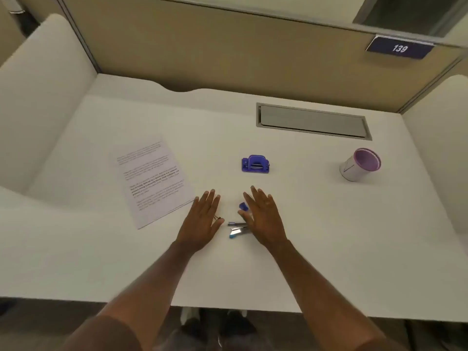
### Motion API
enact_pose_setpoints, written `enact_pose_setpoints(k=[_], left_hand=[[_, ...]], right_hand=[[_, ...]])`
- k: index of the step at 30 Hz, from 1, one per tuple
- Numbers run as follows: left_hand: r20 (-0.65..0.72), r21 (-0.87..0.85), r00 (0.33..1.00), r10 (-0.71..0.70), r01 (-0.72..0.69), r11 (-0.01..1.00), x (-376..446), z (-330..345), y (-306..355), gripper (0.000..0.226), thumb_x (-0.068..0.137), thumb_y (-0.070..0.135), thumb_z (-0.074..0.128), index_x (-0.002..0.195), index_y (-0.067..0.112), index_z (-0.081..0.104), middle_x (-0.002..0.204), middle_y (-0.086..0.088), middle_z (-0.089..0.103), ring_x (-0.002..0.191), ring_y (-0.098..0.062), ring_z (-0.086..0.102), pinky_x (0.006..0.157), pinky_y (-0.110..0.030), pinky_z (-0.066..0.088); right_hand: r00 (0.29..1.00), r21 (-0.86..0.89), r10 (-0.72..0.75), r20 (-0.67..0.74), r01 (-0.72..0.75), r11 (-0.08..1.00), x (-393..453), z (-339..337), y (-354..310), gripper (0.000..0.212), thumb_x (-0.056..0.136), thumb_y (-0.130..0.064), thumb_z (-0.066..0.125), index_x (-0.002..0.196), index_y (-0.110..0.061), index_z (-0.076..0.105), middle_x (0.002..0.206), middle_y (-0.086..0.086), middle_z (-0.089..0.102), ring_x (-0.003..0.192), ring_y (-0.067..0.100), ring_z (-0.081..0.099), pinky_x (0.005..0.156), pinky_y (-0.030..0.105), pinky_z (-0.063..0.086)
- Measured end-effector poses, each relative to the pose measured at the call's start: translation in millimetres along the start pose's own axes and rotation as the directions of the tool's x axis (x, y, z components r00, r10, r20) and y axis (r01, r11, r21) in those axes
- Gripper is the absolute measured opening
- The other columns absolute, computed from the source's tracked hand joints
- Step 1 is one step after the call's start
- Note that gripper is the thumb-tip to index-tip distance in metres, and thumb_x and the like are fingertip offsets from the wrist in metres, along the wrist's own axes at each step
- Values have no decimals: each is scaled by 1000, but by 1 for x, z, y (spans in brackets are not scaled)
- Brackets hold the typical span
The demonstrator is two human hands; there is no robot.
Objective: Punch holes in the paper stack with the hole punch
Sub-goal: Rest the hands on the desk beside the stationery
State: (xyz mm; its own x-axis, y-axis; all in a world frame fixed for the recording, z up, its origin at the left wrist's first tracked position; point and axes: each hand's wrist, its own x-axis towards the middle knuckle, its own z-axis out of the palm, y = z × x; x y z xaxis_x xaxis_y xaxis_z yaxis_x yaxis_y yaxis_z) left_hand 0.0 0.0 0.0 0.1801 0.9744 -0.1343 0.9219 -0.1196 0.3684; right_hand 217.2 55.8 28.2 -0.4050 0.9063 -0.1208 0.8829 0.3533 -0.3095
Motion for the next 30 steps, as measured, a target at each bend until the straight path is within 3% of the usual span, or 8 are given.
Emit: enact_pose_setpoints(k=[7,15,26,30], left_hand=[[-35,57,999,10,-8,998,-5,33,1,70,106,54,25,163,14,13,172,-8,8,159,-23,6,130,-46,10],[-89,-1,996,27,-27,1000,-5,40,-3,70,106,51,26,162,12,16,172,-4,11,159,-21,9,129,-46,12],[-149,31,989,18,-14,999,-4,46,-3,76,103,54,24,160,3,21,170,-10,16,158,-29,13,128,-50,12],[-176,58,984,27,-17,998,-4,50,-3,76,103,54,25,159,2,24,170,-11,18,158,-31,15,127,-52,14]], right_hand=[[996,-145,-42,84,54,988,-8,41,0,74,98,-66,29,159,-29,11,168,3,1,155,24,-2,125,51,4],[999,-133,28,31,-23,991,-5,38,22,68,101,-60,28,159,-30,11,168,5,3,155,25,-1,124,51,8],[955,-74,274,-116,-284,956,-39,-32,186,60,101,-45,49,155,-25,31,166,8,19,154,27,14,123,43,16],[919,-54,376,-121,-384,922,-53,-53,241,60,103,-40,49,156,-21,30,166,9,18,154,28,13,124,41,13]])
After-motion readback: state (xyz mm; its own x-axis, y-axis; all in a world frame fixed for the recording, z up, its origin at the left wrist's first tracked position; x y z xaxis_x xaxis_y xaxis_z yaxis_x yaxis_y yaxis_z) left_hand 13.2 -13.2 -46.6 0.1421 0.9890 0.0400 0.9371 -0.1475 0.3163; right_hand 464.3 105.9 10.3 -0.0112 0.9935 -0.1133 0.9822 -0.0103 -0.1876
